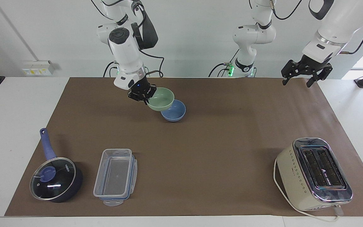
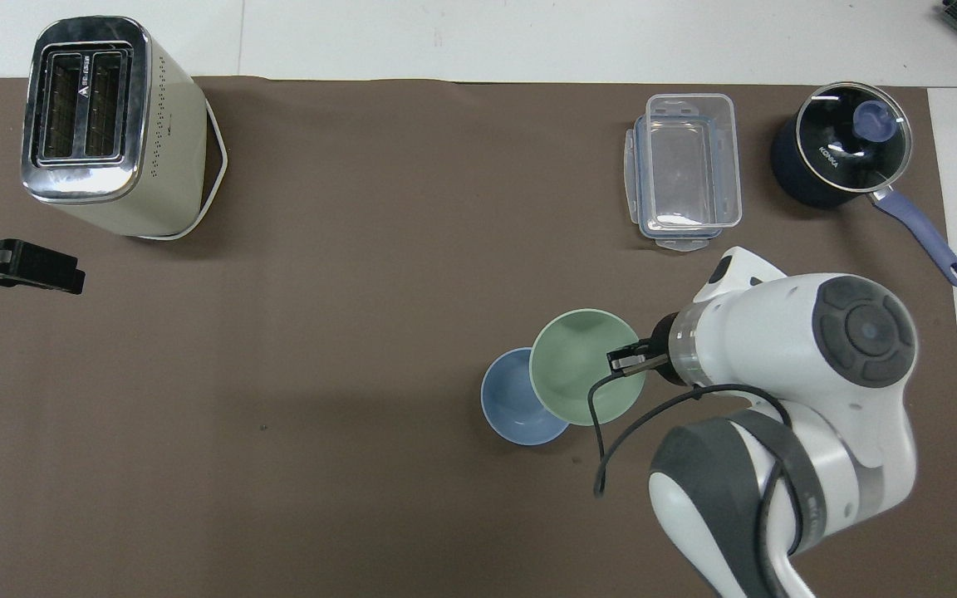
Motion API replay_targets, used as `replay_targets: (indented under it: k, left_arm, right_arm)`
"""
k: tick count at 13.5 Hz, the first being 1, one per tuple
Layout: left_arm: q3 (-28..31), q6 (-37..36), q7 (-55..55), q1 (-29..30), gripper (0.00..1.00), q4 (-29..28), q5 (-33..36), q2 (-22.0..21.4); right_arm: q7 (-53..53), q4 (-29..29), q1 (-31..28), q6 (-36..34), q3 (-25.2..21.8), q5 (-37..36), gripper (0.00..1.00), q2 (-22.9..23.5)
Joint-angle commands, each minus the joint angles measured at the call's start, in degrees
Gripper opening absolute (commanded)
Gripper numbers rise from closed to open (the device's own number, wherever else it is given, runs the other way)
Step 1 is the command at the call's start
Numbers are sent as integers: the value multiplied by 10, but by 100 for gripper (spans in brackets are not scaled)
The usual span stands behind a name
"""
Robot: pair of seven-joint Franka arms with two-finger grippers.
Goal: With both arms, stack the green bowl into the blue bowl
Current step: 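Carry the green bowl with the right gripper over the blue bowl, then lower the green bowl into the blue bowl and open the right gripper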
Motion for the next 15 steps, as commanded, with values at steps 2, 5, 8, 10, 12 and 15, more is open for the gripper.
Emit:
replay_targets:
  k: [2, 5, 8, 10, 12, 15]
  left_arm:
    - [-7, 0, 5, 11, 100, -13, 8, -13]
    - [-7, 1, 6, 10, 100, -14, 8, -13]
    - [-7, 1, 7, 10, 100, -15, 8, -13]
    - [-7, 0, 6, 10, 100, -15, 8, -13]
    - [-7, 0, 6, 10, 100, -15, 8, -13]
    - [-7, 1, 6, 10, 100, -15, 8, -13]
  right_arm:
    - [-6, -30, 25, 59, -1, 21, 0, 16]
    - [-16, -50, 24, 67, -1, 21, 0, 12]
    - [-16, -64, 25, 83, -1, 21, 0, 12]
    - [-18, -66, 25, 83, -1, 21, 0, 12]
    - [-18, -72, 25, 88, -1, 21, 0, 14]
    - [-20, -74, 25, 95, -1, 21, 0, 16]
